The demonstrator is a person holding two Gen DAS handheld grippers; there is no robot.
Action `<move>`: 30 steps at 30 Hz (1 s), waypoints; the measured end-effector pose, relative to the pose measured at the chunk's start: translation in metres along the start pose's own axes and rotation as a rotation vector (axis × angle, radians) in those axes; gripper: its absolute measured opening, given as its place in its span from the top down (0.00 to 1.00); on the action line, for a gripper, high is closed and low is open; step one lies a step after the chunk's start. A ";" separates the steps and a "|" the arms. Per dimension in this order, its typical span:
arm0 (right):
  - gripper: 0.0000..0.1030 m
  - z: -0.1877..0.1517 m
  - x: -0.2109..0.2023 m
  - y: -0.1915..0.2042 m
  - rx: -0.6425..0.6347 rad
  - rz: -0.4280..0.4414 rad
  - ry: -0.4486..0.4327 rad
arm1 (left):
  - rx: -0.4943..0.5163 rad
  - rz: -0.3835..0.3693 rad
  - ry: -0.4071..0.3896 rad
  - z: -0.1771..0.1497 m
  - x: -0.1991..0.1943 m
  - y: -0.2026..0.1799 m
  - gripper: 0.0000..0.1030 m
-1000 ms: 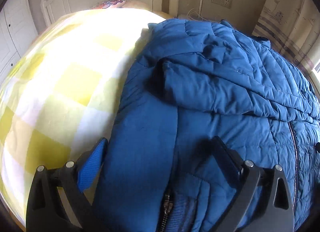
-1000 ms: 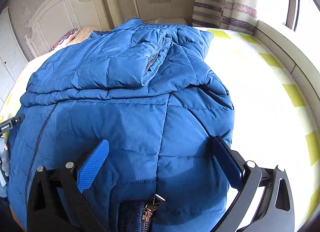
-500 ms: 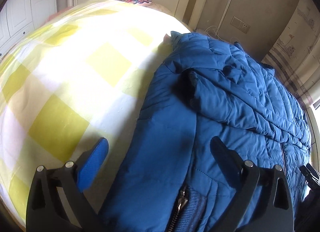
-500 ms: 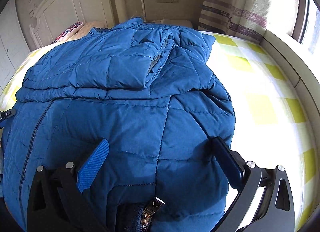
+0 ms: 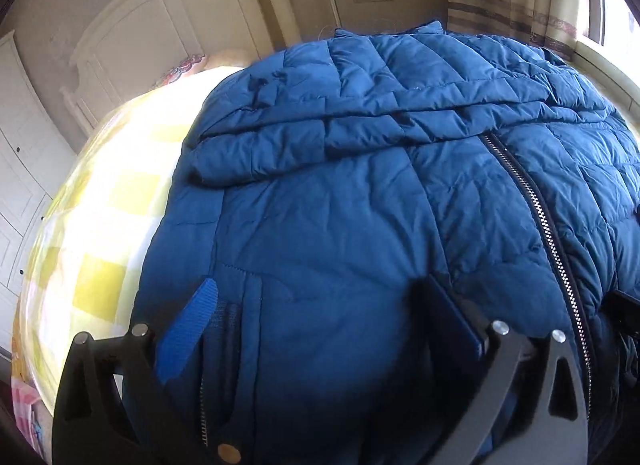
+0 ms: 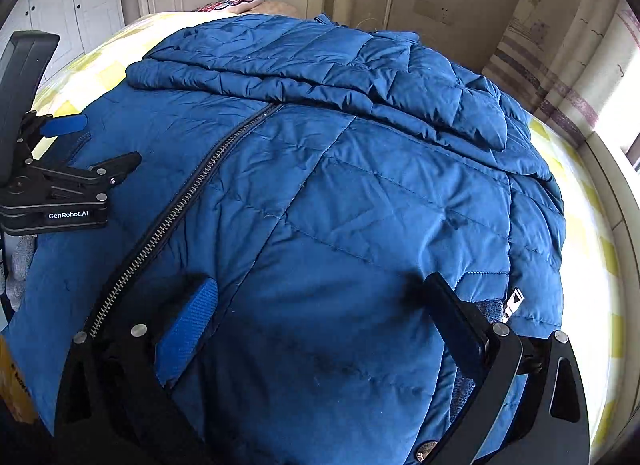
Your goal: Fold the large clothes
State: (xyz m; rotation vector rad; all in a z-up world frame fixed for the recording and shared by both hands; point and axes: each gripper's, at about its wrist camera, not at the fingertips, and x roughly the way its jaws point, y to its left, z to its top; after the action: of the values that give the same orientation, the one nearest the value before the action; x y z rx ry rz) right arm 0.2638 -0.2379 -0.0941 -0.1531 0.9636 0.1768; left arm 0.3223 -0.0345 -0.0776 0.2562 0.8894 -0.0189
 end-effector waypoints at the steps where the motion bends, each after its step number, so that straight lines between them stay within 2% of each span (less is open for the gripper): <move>1: 0.05 -0.003 -0.004 0.001 0.003 -0.014 0.000 | -0.028 -0.001 0.006 -0.003 -0.003 0.008 0.02; 5: 0.05 -0.028 -0.024 -0.023 0.087 -0.032 -0.017 | -0.162 -0.026 -0.038 -0.027 -0.026 0.051 0.02; 7: 0.05 -0.048 -0.028 -0.047 0.172 -0.025 -0.017 | -0.208 -0.031 -0.007 -0.039 -0.023 0.070 0.02; 10: 0.05 -0.069 -0.033 -0.067 0.214 0.017 -0.057 | -0.282 -0.102 0.024 -0.043 -0.017 0.087 0.02; 13: 0.05 -0.072 -0.034 -0.065 0.199 -0.006 -0.065 | -0.243 -0.064 0.043 -0.041 -0.014 0.079 0.02; 16: 0.05 -0.069 -0.045 -0.054 0.197 -0.082 -0.075 | -0.218 0.011 -0.006 -0.041 -0.027 0.072 0.03; 17: 0.05 -0.069 -0.052 -0.049 0.198 -0.078 -0.097 | -0.217 0.007 -0.026 -0.043 -0.036 0.069 0.03; 19: 0.05 -0.070 -0.068 -0.030 0.150 -0.029 -0.153 | -0.208 -0.079 -0.055 -0.050 -0.057 0.058 0.03; 21: 0.05 -0.069 -0.077 -0.004 0.080 -0.012 -0.188 | -0.146 -0.116 -0.084 -0.056 -0.074 0.034 0.02; 23: 0.05 -0.070 -0.073 0.019 0.018 0.042 -0.175 | -0.044 -0.136 -0.079 -0.064 -0.078 0.002 0.02; 25: 0.05 -0.074 -0.051 0.039 -0.048 0.014 -0.106 | 0.024 -0.101 -0.040 -0.073 -0.065 -0.024 0.02; 27: 0.05 -0.078 -0.044 0.037 -0.010 0.032 -0.134 | 0.002 -0.101 -0.087 -0.080 -0.059 -0.026 0.02; 30: 0.05 -0.079 -0.046 0.033 -0.012 0.051 -0.126 | -0.012 -0.155 -0.064 -0.080 -0.054 -0.018 0.02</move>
State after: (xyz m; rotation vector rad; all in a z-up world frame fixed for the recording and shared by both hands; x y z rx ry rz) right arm 0.1683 -0.2261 -0.1024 -0.1264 0.8416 0.2366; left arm 0.2243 -0.0388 -0.0882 0.1736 0.8443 -0.1648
